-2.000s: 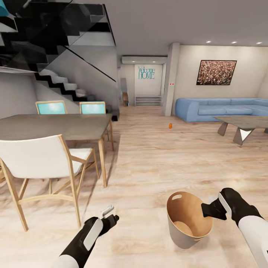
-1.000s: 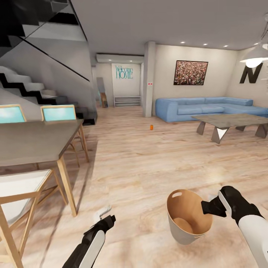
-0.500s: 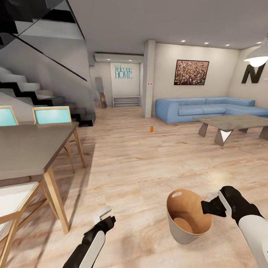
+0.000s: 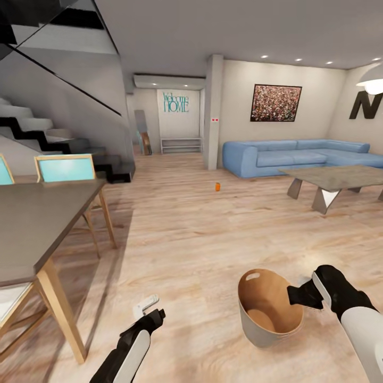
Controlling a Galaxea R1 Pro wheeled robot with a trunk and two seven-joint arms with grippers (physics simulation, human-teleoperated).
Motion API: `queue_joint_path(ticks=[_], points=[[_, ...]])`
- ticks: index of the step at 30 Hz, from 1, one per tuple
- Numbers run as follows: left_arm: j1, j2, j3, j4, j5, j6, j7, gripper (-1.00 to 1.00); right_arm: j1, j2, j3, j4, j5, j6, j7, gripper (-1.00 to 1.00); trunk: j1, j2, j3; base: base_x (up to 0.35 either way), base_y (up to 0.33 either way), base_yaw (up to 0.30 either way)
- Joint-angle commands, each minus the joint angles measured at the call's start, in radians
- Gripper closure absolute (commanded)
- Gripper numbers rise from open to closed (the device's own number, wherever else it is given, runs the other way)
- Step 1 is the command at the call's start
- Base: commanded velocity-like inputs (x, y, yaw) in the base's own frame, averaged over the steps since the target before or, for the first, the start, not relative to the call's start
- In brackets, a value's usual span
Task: Put the three can of soda from the living room inside the tash can in the kitchen.
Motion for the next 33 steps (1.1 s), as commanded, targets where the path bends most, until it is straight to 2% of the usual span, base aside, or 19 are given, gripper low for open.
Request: queue_joint_path(ticks=[1, 8, 22, 25, 27, 33], points=[[0.000, 0.000, 0.000, 0.000, 0.000, 0.000, 0.000, -1.00, -0.001, 0.000, -0.001, -0.011, -0.027, 0.003, 0.006, 1.00, 0.000, 0.000, 0.000, 0.343, 0.000, 0.000], [0.000, 0.000, 0.000, 0.000, 0.000, 0.000, 0.000, -1.00, 0.003, 0.000, 0.001, -0.070, -0.025, 0.003, 0.000, 1.00, 0.000, 0.000, 0.000, 0.343, 0.000, 0.000], [0.000, 0.000, 0.000, 0.000, 0.000, 0.000, 0.000, -1.00, 0.006, -0.001, 0.001, -0.077, -0.027, 0.003, 0.006, 1.00, 0.000, 0.000, 0.000, 0.343, 0.000, 0.000], [0.000, 0.000, 0.000, 0.000, 0.000, 0.000, 0.000, -1.00, 0.008, -0.003, -0.002, -0.077, -0.027, -0.071, 0.008, 1.00, 0.000, 0.000, 0.000, 0.343, 0.000, 0.000], [0.000, 0.000, 0.000, 0.000, 0.000, 0.000, 0.000, -1.00, 0.009, -0.005, -0.003, -0.076, -0.028, -0.090, 0.008, 1.00, 0.000, 0.000, 0.000, 0.343, 0.000, 0.000], [0.000, 0.000, 0.000, 0.000, 0.000, 0.000, 0.000, -1.00, 0.010, -0.003, -0.001, -0.077, -0.026, -0.093, 0.005, 1.00, 0.000, 0.000, 0.000, 0.343, 0.000, 0.000]])
